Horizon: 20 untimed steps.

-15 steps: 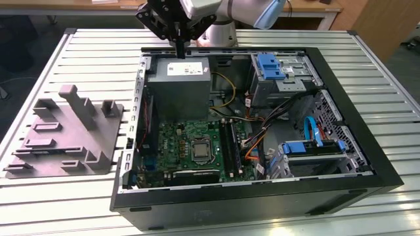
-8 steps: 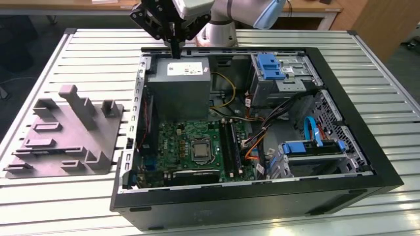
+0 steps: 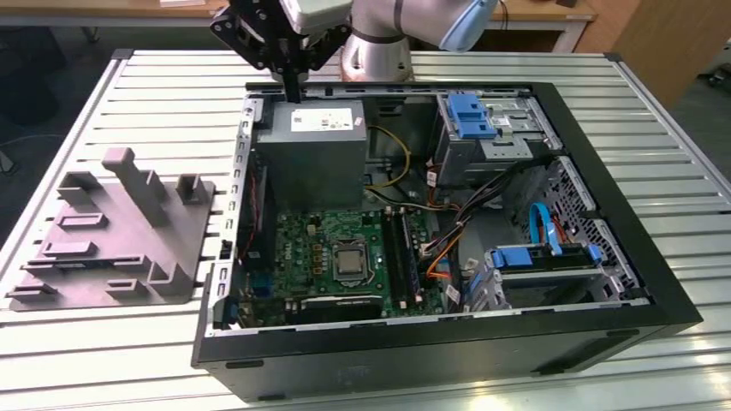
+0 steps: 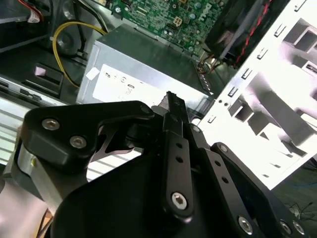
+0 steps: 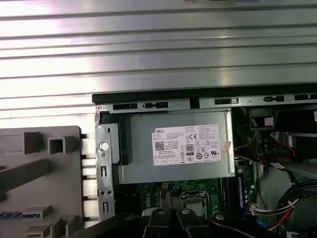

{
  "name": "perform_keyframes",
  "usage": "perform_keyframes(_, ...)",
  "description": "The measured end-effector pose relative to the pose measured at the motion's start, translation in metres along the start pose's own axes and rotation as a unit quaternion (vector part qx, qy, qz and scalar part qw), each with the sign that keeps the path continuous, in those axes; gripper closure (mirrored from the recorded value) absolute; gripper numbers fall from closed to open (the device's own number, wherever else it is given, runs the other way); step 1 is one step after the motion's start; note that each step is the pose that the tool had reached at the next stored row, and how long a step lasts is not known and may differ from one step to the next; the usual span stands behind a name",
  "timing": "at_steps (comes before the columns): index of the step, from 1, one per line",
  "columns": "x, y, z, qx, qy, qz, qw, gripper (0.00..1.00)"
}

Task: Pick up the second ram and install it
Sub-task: 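Reach for the second ram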

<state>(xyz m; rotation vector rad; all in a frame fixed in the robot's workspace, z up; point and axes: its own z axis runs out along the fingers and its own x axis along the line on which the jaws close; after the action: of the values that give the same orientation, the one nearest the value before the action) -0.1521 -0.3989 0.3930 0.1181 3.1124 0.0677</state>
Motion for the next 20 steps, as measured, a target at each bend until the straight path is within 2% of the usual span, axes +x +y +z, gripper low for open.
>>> perform_keyframes(20,0.0383,-0.0029,-0.0009,0.0,-0.0002,0.0,1.0,0.9)
